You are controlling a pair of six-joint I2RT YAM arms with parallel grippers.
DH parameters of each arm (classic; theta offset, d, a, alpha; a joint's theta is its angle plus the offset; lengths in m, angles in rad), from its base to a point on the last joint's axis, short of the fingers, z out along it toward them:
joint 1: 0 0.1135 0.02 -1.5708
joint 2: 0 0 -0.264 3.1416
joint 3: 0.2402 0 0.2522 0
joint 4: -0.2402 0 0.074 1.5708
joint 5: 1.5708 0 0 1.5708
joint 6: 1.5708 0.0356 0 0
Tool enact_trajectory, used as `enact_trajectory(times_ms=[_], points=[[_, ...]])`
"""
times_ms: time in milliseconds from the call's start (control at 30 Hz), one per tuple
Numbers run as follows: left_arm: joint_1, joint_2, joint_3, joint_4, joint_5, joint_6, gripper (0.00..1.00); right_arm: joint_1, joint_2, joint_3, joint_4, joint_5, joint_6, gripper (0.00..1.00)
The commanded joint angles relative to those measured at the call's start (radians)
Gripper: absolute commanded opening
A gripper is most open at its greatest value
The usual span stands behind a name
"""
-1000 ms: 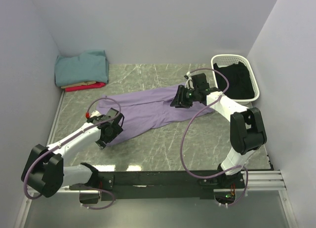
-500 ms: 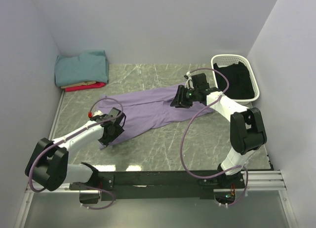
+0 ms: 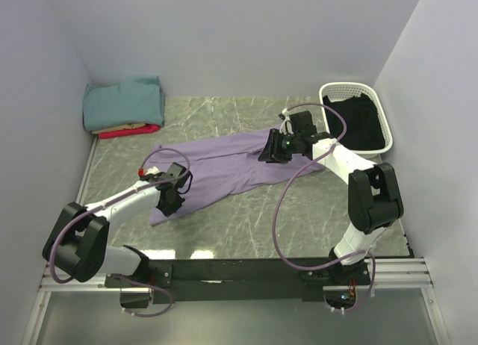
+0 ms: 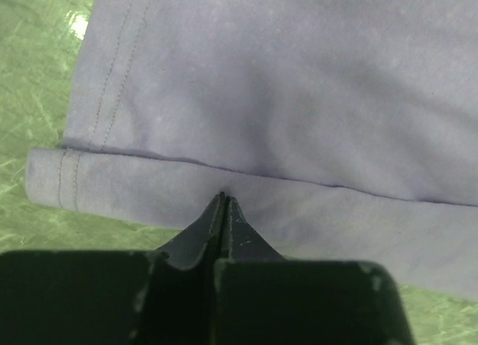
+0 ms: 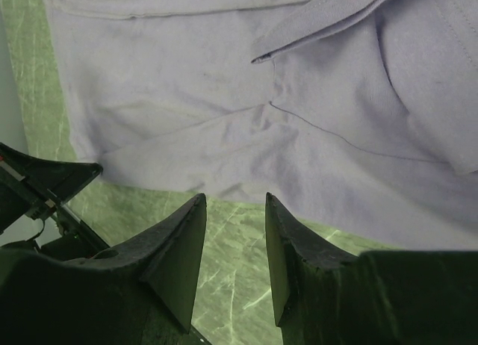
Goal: Fold and stack the t-shirts
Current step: Fold the tshirt
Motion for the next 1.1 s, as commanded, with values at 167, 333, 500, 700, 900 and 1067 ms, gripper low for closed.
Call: enact_trajectory(times_ms=[167, 333, 500, 700, 900, 1067], points=[[-0.007, 0.025, 0.003, 0.041, 0.024, 0.032, 0.14, 0.003, -0.029, 0.004, 0.000, 0.020, -0.020, 0.45], [-0.015, 0.031, 0.012, 0.025, 0.018, 0.024, 0.62, 0.003, -0.018, 0.004, 0.003, 0.018, -0.020, 0.45], [-0.025, 0.034, 0.006, 0.026, 0.020, 0.018, 0.64, 0.003, -0.011, 0.004, 0.003, 0.012, -0.020, 0.45], [-0.025, 0.049, -0.003, 0.058, 0.032, 0.033, 0.29, 0.003, -0.011, 0.003, 0.001, 0.017, -0.022, 0.45], [-0.030, 0.051, 0.021, 0.032, 0.017, 0.040, 0.01, 0.003, -0.032, -0.016, 0.001, 0.055, -0.023, 0.45], [-0.039, -0.003, 0.128, -0.079, -0.023, 0.070, 0.15, 0.002, -0.048, -0.010, -0.022, 0.106, -0.040, 0.45]])
